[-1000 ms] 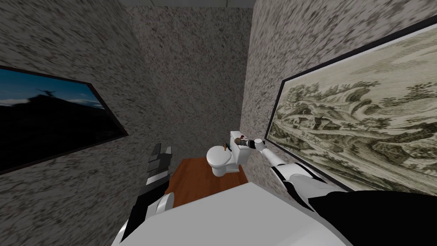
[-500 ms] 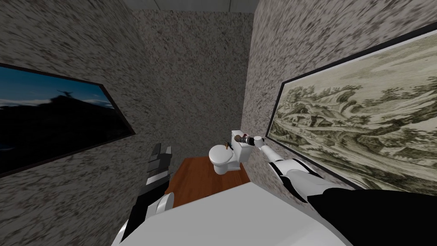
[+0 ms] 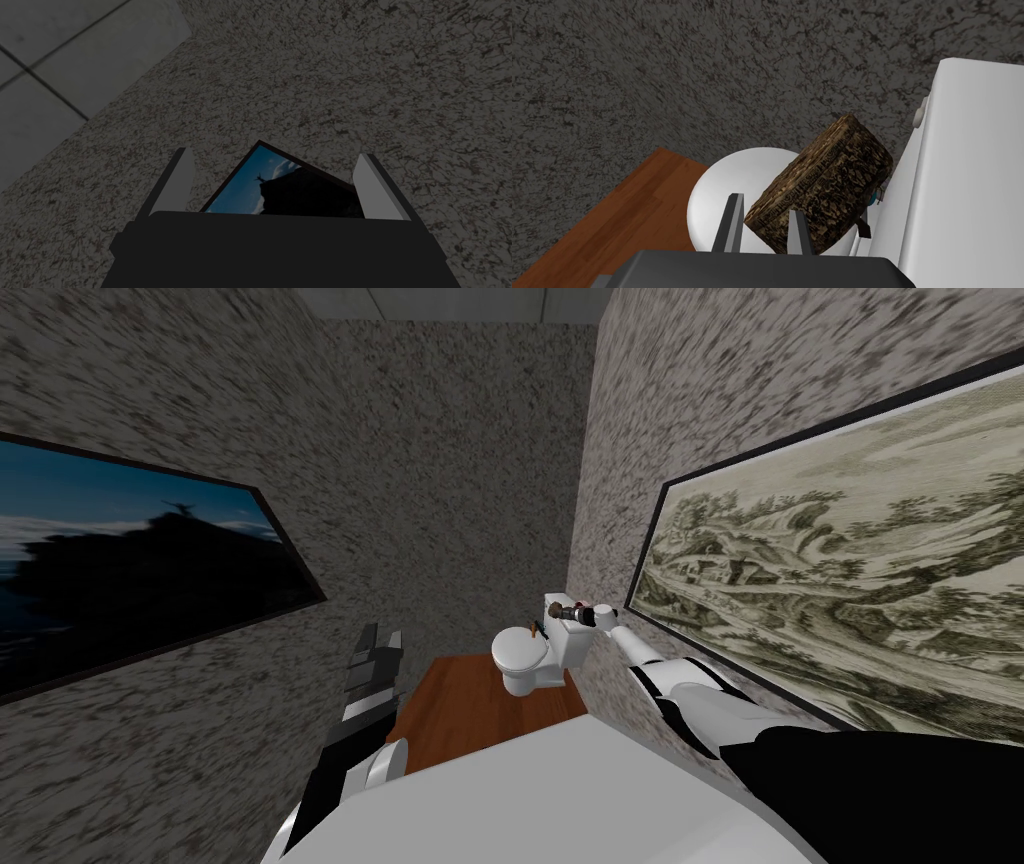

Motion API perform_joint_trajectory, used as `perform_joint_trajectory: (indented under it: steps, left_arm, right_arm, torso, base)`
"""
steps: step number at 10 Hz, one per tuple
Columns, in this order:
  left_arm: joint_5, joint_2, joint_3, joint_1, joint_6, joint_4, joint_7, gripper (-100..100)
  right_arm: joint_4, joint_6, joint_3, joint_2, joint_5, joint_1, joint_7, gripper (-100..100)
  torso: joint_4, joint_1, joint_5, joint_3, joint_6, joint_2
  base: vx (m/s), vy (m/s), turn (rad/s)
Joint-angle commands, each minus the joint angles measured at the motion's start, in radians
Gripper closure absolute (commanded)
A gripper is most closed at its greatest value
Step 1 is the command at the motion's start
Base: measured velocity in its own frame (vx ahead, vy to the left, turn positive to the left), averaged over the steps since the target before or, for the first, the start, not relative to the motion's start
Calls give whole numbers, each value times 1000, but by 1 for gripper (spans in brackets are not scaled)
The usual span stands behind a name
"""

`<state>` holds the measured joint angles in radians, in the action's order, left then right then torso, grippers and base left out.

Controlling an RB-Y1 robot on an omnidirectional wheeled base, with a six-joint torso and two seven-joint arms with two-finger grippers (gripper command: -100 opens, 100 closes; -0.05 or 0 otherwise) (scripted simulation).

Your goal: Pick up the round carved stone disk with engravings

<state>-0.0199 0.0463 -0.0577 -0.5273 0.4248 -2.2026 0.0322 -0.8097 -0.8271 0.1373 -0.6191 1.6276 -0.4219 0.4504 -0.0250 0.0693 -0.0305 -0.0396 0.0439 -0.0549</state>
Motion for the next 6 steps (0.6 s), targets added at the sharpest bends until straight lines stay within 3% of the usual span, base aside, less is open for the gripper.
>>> perform_joint_trajectory:
  steps: [1, 2, 3, 4, 6]
  left_arm:
    - [0, 0, 0, 0, 0, 0, 0, 0]
    - [0, 0, 0, 0, 0, 0, 0, 0]
    - [0, 0, 0, 0, 0, 0, 0, 0]
    - [0, 0, 0, 0, 0, 0, 0, 0]
    - [0, 0, 0, 0, 0, 0, 0, 0]
  right_arm:
    - [0, 0, 0, 0, 0, 0, 0, 100]
    - [1, 14, 3, -8, -5, 2, -5, 100]
    - [4, 26, 4, -16, -10, 4, -8, 0]
    - [15, 13, 6, 12, -6, 28, -1, 100]
    - [22, 14, 7, 17, -7, 34, -1, 100]
  torso:
    - [0, 0, 0, 0, 0, 0]
    - [0, 5, 6, 0, -6, 0]
    - [0, 10, 12, 0, -12, 0]
    - [-1, 11, 11, -1, -12, -1]
    - [-3, 21, 13, -4, -9, -6]
  base:
    - [1, -1, -80]
    - [-1, -1, -70]
    - [0, 0, 0]
    - [45, -110, 126]
    - [53, -139, 37]
